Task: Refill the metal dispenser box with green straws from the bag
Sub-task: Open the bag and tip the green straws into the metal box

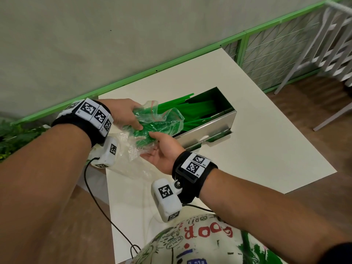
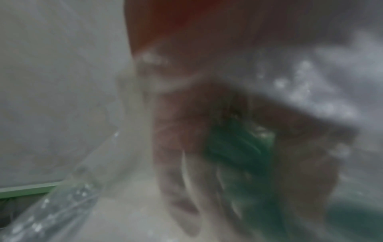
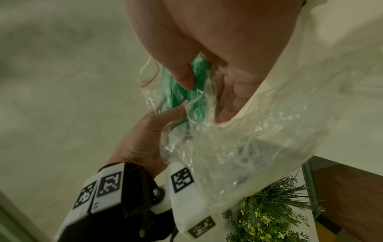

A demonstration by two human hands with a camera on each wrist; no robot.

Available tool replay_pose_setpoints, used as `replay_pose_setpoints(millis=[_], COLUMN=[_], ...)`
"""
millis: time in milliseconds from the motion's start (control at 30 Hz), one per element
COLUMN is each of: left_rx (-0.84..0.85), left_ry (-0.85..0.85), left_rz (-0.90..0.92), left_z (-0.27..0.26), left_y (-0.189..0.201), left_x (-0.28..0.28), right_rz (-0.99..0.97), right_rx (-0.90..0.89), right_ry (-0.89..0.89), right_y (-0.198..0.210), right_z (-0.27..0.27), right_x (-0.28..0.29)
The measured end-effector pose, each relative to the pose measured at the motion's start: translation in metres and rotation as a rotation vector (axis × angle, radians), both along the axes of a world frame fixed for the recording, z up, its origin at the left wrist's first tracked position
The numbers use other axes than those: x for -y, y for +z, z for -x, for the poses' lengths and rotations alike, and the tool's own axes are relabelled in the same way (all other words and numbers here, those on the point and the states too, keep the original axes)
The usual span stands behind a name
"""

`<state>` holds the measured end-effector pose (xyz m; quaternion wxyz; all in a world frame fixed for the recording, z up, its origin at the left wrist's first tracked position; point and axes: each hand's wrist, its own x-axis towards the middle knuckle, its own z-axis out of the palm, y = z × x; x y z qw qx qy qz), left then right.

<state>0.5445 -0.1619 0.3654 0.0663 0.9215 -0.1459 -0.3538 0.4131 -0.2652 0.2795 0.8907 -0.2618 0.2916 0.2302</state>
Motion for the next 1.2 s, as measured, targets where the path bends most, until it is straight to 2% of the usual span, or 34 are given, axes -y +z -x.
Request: replay_pose_setpoints(millis=[600, 933, 1200], left_rx=[-0.01, 0.026, 0.031], left_ry=[0.001, 0.013, 0.017], left_rz=[0.012, 0.055, 0.051], left_z=[0.003, 0.0, -0.001], left_y=[-0.003, 0.005, 0.009], left_x=[-0.005, -0.002, -0.005], right_rz=[-0.012, -0.039, 0.001], right_rx=[-0.019, 0.023, 0.022], right_ry=[0.052, -0.03, -0.002], right_y=[0.003, 0.002, 0.001], right_z=[0.006, 0.003, 0.002], right_x=[-0.004, -0.005, -0.005])
